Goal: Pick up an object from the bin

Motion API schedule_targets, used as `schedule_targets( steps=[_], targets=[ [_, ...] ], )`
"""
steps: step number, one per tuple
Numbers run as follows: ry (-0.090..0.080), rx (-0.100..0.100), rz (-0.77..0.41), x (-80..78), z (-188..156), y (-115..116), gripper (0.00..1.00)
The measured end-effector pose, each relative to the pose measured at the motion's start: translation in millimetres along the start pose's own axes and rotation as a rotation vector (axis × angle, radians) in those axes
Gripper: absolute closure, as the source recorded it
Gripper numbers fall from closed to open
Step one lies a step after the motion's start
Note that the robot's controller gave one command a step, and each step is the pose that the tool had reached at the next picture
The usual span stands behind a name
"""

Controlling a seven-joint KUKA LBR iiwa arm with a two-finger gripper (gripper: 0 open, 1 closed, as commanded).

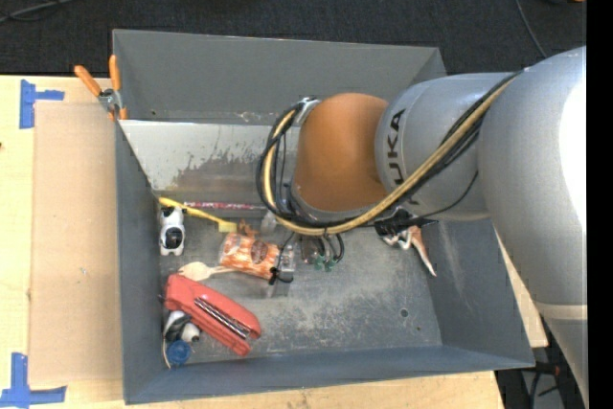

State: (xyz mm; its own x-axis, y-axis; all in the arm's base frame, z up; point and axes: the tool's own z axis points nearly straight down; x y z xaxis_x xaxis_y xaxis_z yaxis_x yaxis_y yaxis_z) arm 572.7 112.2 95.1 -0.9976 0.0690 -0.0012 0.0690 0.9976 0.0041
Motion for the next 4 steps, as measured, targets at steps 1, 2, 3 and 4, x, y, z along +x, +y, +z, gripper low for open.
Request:
schedule_targets(
  steps=[1, 2, 3, 4],
  targets=[
    [-0.002, 0.001, -0.044, -43.4, 24.1, -11.9, 1.0],
    [-0.002, 0.001, -0.043, -43.4, 24.0, -12.0, 1.0],
    [-0.003, 0.0, -0.045, -44.9, -11.1, -14.6, 1.0],
    [0.001, 0.0, -0.343, -48.9, 11.4, -36.3, 1.0]
  ],
)
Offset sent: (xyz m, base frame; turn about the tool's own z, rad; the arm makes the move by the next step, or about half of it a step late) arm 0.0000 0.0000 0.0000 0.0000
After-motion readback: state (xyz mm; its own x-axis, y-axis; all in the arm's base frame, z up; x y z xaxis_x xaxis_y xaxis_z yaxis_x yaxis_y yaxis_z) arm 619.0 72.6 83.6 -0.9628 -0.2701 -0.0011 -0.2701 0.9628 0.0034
